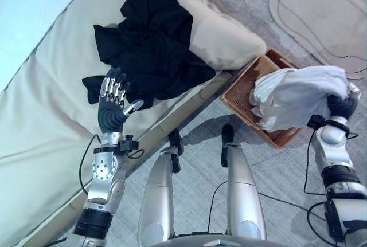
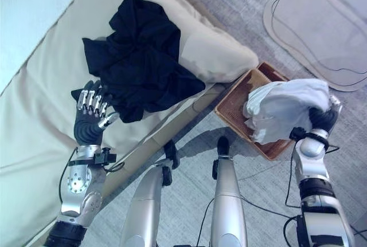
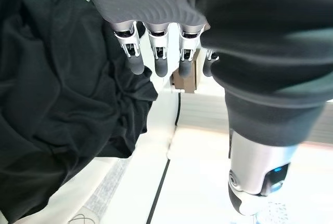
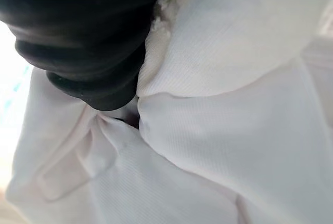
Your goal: Pick up clothes into the bucket
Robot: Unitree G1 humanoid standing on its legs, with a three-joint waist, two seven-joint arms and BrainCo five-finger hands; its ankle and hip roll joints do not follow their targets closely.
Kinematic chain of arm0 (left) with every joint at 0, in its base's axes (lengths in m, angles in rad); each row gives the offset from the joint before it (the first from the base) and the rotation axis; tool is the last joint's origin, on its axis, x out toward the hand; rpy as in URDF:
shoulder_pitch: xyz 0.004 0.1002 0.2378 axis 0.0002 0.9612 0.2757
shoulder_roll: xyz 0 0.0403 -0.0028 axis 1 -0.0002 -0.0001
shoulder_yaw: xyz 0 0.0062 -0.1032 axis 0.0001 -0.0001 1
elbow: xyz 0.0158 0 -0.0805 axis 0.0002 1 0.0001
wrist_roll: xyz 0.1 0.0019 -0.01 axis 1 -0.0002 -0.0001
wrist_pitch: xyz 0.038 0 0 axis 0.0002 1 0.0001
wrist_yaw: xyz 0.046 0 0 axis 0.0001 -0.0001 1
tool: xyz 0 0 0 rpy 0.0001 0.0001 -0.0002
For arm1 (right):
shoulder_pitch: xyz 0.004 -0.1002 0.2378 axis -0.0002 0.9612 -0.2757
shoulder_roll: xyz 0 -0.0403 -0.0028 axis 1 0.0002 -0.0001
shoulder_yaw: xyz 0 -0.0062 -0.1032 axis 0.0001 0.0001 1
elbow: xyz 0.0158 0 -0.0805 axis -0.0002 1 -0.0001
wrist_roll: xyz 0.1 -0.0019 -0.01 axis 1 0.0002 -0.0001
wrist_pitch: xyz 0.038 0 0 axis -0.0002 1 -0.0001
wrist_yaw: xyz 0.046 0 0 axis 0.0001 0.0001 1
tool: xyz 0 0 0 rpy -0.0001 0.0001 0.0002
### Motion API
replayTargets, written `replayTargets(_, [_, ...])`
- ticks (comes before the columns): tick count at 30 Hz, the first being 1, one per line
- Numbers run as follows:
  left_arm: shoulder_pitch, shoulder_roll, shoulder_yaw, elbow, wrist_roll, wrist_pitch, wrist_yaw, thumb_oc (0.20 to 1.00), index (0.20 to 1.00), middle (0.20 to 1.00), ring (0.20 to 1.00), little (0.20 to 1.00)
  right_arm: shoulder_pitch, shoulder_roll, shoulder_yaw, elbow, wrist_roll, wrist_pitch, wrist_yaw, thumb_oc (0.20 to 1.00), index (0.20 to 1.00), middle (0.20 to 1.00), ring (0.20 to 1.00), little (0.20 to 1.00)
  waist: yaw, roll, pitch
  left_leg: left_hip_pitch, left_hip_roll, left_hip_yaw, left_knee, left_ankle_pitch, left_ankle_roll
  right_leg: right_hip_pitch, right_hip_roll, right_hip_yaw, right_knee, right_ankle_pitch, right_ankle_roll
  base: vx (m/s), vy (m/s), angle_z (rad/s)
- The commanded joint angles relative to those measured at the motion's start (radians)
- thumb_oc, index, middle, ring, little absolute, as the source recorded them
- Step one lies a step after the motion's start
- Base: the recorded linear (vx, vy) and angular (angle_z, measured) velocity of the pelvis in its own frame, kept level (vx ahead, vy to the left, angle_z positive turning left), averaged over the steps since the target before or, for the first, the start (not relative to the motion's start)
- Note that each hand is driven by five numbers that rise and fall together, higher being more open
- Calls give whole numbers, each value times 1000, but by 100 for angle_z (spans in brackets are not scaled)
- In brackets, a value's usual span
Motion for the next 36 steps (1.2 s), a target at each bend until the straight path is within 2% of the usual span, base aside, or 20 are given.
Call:
replayTargets(1, [33,29,-17,-73,9,-68,12,1000,1000,1000,1000,1000,-40,-77,41,18,15,-52,-34,200,200,200,200,200,-13,5,-80,-49,-30,-66,118,-107,22,8,-13,-61,-49,73,15,0,0,0])
replayTargets(9, [14,46,-43,-89,9,-76,32,1000,1000,1000,1000,1000,-101,-92,98,14,-3,-50,-41,200,200,200,200,200,-4,18,-72,-78,-41,-69,101,-94,26,-30,-15,-60,-42,73,15,-1,2,2])
replayTargets(11, [2,48,-48,-93,11,-81,39,1000,1000,1000,1000,1000,-110,-89,126,46,-15,-39,-36,200,200,200,200,200,-3,19,-67,-96,-43,-70,108,-93,27,-48,-15,-54,-31,71,14,-15,-8,2])
replayTargets(12, [-14,39,-62,-85,8,-84,46,1000,1000,1000,1000,1000,-137,-74,158,123,-13,-23,-25,200,200,200,200,200,0,23,-62,-112,-46,-73,120,-96,29,-62,-14,-48,-21,69,13,60,-13,4])
replayTargets(13, [-24,37,-70,-85,14,-84,54,1000,1000,1000,1000,1000,-152,-61,176,167,-14,-10,-21,200,200,200,200,200,5,26,-64,-109,-46,-80,131,-128,24,-62,-10,-43,-3,40,19,-25,-7,5])
replayTargets(14, [-26,36,-69,-85,15,-85,55,1000,1000,1000,1000,1000,-158,-62,179,171,-13,-12,-20,200,200,200,200,200,2,25,-59,-123,-46,-71,127,-98,30,-72,-14,-48,-14,70,11,-26,-2,3])
replayTargets(15, [-39,34,-76,-87,22,-84,65,1000,1000,1000,1000,1000,-190,-52,216,238,-23,9,-12,200,200,200,200,200,5,28,-55,-144,-47,-71,138,-99,32,-93,-13,-45,-6,72,11,-18,-2,3])
replayTargets(16, [-44,32,-75,-94,23,-85,65,1000,1000,1000,1000,1000,-192,-47,222,253,-26,18,-7,200,200,200,200,200,7,32,-58,-143,-46,-77,150,-130,25,-95,-10,-40,10,41,17,72,-8,1])
replayTargets(20, [-65,23,-79,-117,10,-94,71,1000,1000,1000,1000,1000,-216,-34,224,313,-15,34,-11,200,200,200,200,200,10,42,-55,-170,-50,-75,163,-135,27,-126,-12,-35,32,32,16,21,-2,0])
replayTargets(27, [-73,26,-73,-127,12,-90,97,1000,1000,1000,1000,1000,-293,-75,264,438,-68,98,-37,200,200,200,200,200,13,44,-53,-204,-51,-63,186,-143,31,-166,-15,-23,50,33,16,0,0,0])
replayTargets(36, [-58,35,-65,-135,11,-94,103,1000,1000,1000,1000,1000,-305,-119,262,436,-71,100,-56,200,200,200,200,200,8,40,-58,-215,-55,-58,178,-143,34,-180,-12,-12,37,39,15,0,0,0])
